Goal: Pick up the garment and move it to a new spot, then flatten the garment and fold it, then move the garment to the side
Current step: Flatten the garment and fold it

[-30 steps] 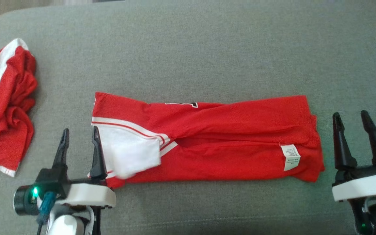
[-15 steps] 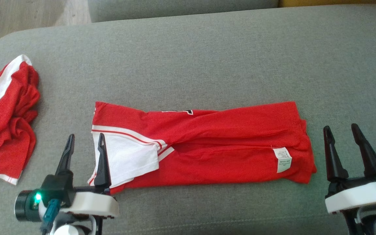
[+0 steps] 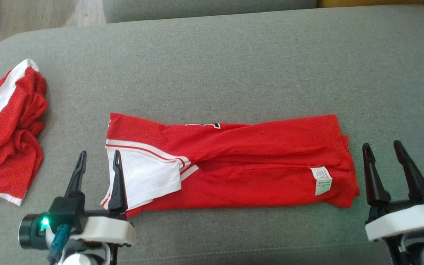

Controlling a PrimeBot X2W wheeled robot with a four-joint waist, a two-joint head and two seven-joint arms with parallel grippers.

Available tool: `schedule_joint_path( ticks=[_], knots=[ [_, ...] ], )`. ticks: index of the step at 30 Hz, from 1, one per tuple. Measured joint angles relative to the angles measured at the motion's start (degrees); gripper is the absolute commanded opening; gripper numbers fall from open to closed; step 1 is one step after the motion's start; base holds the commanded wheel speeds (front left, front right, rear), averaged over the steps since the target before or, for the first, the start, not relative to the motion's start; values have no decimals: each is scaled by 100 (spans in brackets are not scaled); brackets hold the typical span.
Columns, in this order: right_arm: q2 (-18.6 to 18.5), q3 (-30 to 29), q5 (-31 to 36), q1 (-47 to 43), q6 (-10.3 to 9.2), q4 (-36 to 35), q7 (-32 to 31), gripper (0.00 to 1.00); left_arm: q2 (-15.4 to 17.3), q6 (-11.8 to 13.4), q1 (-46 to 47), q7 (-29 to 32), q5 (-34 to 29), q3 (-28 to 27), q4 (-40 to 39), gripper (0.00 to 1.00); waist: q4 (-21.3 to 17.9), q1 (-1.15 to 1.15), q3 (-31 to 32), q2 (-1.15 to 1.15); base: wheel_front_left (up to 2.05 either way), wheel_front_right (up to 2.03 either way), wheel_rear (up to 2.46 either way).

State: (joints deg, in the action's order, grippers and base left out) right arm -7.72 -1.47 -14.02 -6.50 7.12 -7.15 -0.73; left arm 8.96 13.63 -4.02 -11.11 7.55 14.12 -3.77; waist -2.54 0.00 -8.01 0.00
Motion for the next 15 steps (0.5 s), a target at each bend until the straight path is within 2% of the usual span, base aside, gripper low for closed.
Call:
schedule_joint_path(
  ticks=[5, 11, 15],
  knots=[
    [-37, 33, -66, 42, -1, 231, -107, 100, -8, -1, 153, -8, -44, 74, -35, 100, 73, 0, -188, 0, 0, 0, 0],
    [-309, -75, -246, 559, 0, 980, -165, 100, -94, -26, 605, -100, -86, 223, -1, 100, 200, 0, -572, 0, 0, 0, 0],
    [-393, -14, -486, 824, -1, 1492, -634, 100, -176, -55, 833, -187, -92, 331, 87, 100, 306, 0, -824, 0, 0, 0, 0]
  ],
)
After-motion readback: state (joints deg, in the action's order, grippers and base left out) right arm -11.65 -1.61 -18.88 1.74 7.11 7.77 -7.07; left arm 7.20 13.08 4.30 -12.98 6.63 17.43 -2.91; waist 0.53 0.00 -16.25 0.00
